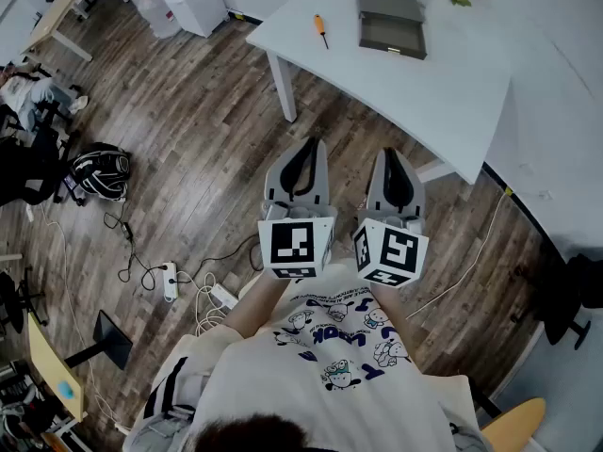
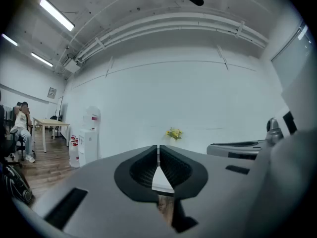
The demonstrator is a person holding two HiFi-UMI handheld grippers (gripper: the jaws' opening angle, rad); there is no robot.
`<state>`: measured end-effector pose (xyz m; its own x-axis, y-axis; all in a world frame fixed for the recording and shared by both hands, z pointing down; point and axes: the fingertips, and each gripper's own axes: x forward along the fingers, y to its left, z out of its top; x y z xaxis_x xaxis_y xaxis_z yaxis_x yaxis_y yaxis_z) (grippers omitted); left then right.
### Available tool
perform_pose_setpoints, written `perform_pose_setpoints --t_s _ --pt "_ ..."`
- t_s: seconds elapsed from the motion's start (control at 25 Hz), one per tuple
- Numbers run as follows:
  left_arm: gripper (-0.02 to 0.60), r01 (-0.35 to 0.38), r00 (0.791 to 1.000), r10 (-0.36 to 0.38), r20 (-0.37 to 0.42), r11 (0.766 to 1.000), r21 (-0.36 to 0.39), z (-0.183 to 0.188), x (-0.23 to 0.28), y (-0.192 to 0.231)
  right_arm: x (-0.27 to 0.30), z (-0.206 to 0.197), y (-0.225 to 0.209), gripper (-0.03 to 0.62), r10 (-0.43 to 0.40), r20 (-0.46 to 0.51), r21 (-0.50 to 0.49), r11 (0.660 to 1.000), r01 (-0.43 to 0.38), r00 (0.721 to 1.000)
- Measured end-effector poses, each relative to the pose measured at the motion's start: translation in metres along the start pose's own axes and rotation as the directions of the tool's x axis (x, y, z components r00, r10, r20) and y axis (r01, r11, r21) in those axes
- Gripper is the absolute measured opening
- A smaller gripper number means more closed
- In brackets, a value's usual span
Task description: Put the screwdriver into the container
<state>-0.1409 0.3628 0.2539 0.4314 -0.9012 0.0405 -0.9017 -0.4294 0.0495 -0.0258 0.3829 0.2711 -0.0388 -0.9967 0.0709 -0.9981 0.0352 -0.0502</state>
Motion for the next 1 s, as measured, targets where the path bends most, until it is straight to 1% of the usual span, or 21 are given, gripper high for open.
perform_pose_setpoints --t_s 0.36,0.6,0.8,1.0 --pt "0.028 0.002 1.000 -0.002 -0.013 1.000 -0.007 -0.005 0.008 0.001 0.009 -0.005 -0.002 0.043 0.004 -0.012 0.001 1.000 -0.004 1.000" --pt "0.028 -0.022 0.999 0.021 -0.037 1.000 -0.009 -0.011 0.015 0.006 0.018 -0.017 -0.007 0.043 0.006 -0.035 0.048 0.999 -0.004 0.999" --pt "0.028 -0.041 0.998 0.040 -0.052 0.999 -0.018 -0.017 0.034 0.016 0.040 -0.020 -0.009 0.044 0.014 -0.044 0.059 0.998 -0.012 0.999" --pt "0.028 -0.047 0.997 0.045 -0.061 0.998 -0.029 -0.019 0.067 0.028 0.075 -0.025 -0.017 0.044 0.016 -0.072 0.072 0.997 -0.011 0.997"
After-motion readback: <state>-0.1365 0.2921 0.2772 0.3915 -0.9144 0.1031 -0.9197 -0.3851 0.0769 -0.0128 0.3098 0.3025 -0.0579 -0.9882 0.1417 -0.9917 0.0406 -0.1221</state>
